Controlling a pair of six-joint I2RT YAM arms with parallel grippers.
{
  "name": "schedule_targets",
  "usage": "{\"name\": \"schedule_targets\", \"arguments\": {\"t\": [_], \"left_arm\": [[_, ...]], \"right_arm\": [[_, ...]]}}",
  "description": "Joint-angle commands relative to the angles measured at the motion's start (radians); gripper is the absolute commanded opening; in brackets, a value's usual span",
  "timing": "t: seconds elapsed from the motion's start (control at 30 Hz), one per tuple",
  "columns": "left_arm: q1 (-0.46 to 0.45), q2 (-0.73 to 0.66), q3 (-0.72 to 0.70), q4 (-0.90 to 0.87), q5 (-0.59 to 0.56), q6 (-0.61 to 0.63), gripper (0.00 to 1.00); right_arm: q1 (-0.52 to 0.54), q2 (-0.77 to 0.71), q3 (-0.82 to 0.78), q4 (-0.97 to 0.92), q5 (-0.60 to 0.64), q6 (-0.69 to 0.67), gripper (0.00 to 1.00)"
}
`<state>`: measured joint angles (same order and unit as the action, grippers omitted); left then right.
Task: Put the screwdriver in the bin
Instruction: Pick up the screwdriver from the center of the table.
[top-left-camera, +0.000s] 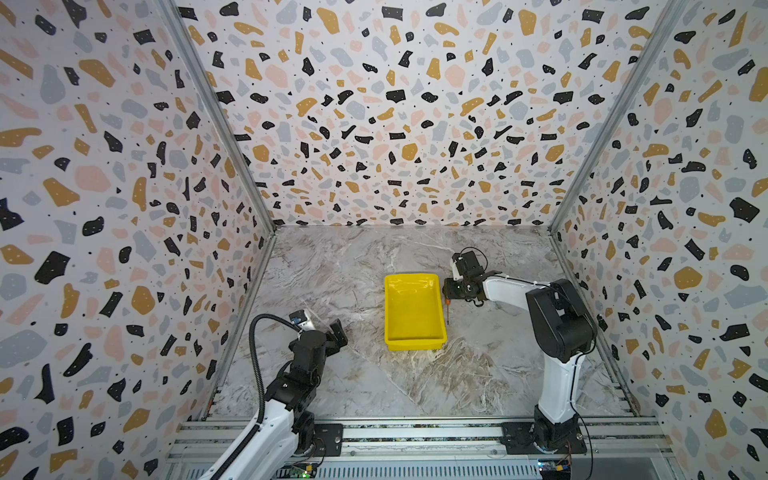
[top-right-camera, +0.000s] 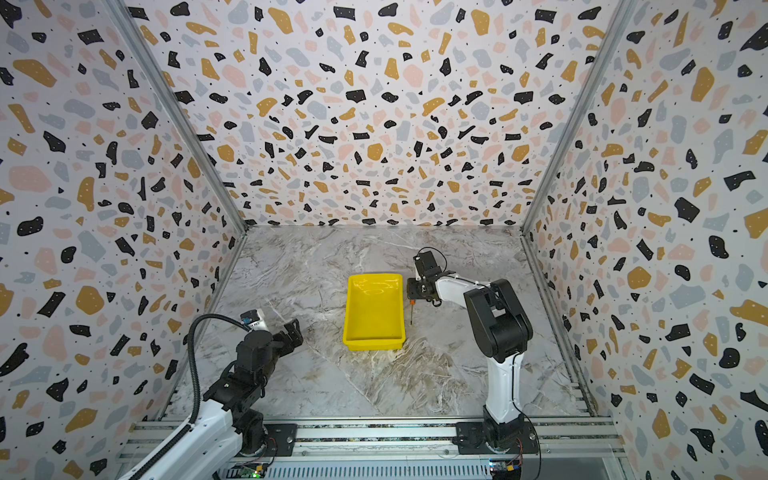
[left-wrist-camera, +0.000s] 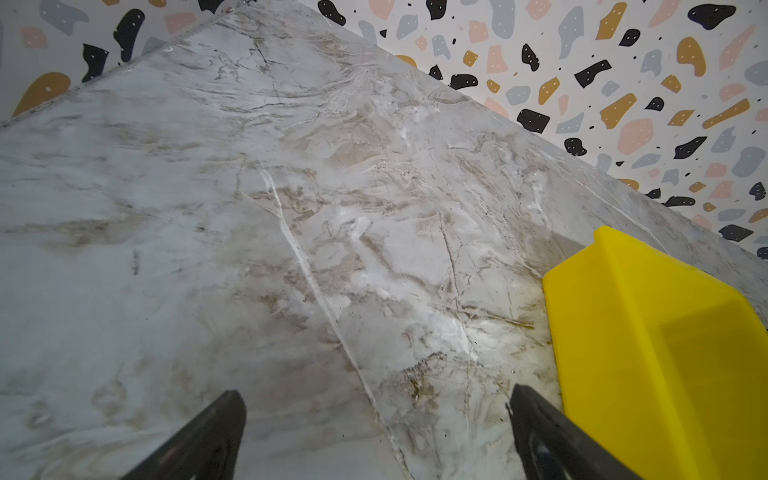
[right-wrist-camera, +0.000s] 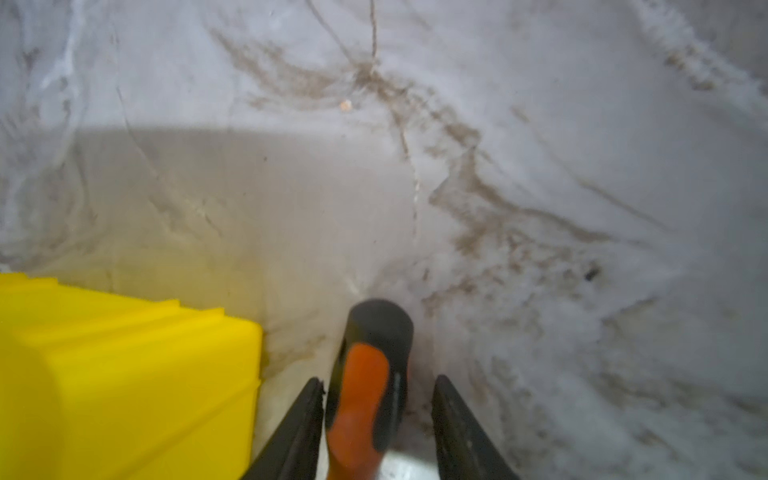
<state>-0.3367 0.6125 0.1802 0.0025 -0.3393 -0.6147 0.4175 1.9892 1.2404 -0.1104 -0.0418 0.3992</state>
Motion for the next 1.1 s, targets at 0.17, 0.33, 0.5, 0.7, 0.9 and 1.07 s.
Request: {"name": "schedule_targets", "arguments": {"t": [0.17,0.33,0.5,0.7,0.9,1.07], "left_arm": [[-0.002,0.0,0.015,0.045,-0.03,-0.003,1.0],[-0.002,0.003,0.016,0.045,-0.03,-0.003,1.0],[-0.001,0.009,0.012,0.034,-0.064,-0.021,1.0],[-0.002,0.02,-0.019,0.051,-0.033,-0.077,1.0],[-0.002,0.016,-0.039,0.089,-0.004,-0.08,1.0],[-0.002,0.016,-0.036,0.081,0.001,-0.079,1.0]], "right_arm": [[-0.016,0.033,-0.007,-0.116,0.113,0.036,0.38],[-0.017,-0.019,-0.051,-0.115,0.15,0.047,0.21],[-0.032,-0.198,-0.241,-0.082,0.124,0.055,0.16],[-0.034,-0.571,-0.48,-0.13,0.053,0.078,0.16],[0.042,-0.88,-0.582,-0.171,0.05,0.139,0.18],[0.172,-0.952,-0.57,-0.103,0.089,0.254,0.18]]}}
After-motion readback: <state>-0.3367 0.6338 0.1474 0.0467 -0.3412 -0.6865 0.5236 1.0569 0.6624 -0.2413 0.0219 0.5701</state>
